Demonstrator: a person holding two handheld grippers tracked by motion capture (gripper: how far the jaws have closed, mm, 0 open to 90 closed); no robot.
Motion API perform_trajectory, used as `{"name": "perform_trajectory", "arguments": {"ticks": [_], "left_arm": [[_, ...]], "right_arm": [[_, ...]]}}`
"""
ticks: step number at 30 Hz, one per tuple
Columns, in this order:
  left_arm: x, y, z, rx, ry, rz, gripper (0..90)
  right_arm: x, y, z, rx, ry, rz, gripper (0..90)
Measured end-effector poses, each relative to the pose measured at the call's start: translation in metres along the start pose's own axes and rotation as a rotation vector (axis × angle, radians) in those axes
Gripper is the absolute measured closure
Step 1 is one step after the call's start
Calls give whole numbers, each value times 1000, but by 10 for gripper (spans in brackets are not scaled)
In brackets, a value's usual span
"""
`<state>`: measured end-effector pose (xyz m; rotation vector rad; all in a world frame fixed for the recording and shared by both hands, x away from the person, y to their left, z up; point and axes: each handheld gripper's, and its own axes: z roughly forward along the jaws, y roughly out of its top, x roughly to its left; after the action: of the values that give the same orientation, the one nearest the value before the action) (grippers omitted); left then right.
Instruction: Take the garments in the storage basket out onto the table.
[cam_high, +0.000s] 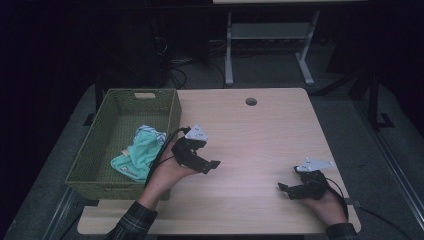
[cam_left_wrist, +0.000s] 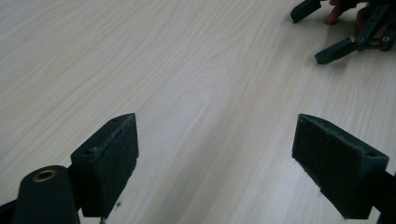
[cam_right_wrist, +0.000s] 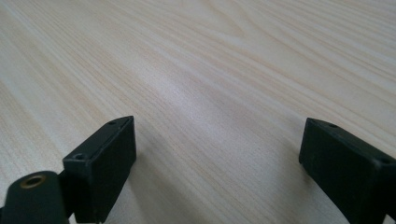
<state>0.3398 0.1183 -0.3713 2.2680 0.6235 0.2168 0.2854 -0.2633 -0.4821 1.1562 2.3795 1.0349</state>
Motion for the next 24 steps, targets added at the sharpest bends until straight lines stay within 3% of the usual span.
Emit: {"name": "perform_trajectory", "arguments": {"ticks": [5, 10, 13, 24], "left_arm": [[2, 4, -4, -12, -25, 21, 143], [7, 9, -11, -25, -22, 39, 152], [11, 10, -18, -57, -14, 23, 158], [21, 3, -25, -24, -15, 17, 191]], "right_arm": [[0, 0, 0, 0, 0, 0, 108], [0, 0, 0, -1, -1, 0, 108], [0, 0, 0, 0, -1, 0, 107], [0, 0, 0, -3, 0, -6, 107]]}}
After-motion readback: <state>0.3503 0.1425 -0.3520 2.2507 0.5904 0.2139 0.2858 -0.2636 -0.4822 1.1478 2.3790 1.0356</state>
